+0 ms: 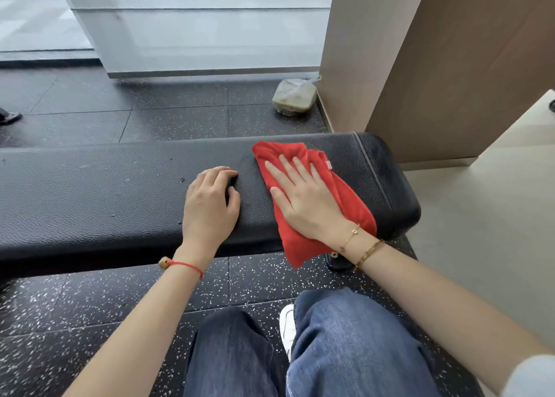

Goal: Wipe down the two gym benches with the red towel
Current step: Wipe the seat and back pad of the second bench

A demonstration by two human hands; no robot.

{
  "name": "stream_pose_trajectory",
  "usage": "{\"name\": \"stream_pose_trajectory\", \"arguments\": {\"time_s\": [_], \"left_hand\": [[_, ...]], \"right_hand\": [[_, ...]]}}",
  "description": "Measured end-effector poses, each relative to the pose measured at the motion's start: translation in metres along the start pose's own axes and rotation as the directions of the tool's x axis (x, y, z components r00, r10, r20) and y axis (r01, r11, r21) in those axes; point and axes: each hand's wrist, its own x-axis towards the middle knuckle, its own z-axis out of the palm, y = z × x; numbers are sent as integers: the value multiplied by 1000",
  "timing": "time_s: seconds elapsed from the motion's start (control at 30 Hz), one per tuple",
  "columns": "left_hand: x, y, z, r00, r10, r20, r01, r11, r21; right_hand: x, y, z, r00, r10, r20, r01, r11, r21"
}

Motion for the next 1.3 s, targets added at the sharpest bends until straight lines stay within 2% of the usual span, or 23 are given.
{"name": "stream_pose_trajectory", "arguments": {"time_s": [0.13,0.27,0.4,0.53,0.73,0.9,1.07,1.2,1.23,1.3], "left_hand": [[-1,-1,0,1000,-2,-5,2,1000,1],[0,2,0,1000,-15,1,15,1000,21],[0,3,0,1000,-16,2,16,1000,11],[1,0,-2,1000,-8,3,8,1000,-3],[0,-1,-3,1000,-14,-1,14,1000,-15],[0,0,-2,1000,-20,-6,20,1000,-19],[1,0,-2,1000,-18,1,18,1000,-21],[1,-2,-2,1000,-9,-6,9,1000,-20],[1,-3,-2,1000,-8,-8,8,1000,-21],[0,-3,-1,1000,-7,-8,7,1000,-22]], "right_hand": [[-15,26,-4,992,116,-41,-115,993,17],[0,2,5,971,230,-69,-231,973,-14],[-1,-34,13,993,89,-73,-90,996,-12],[-14,-21,8,997,-13,-75,11,1000,-23],[-18,33,-3,988,106,-112,-98,992,74],[45,37,-2,982,185,39,-187,980,69],[55,-5,3,996,42,79,-46,998,46],[12,8,-2,992,-117,49,116,993,21],[7,19,-4,991,-122,51,121,992,24],[10,45,-10,998,-38,58,36,999,37]]}}
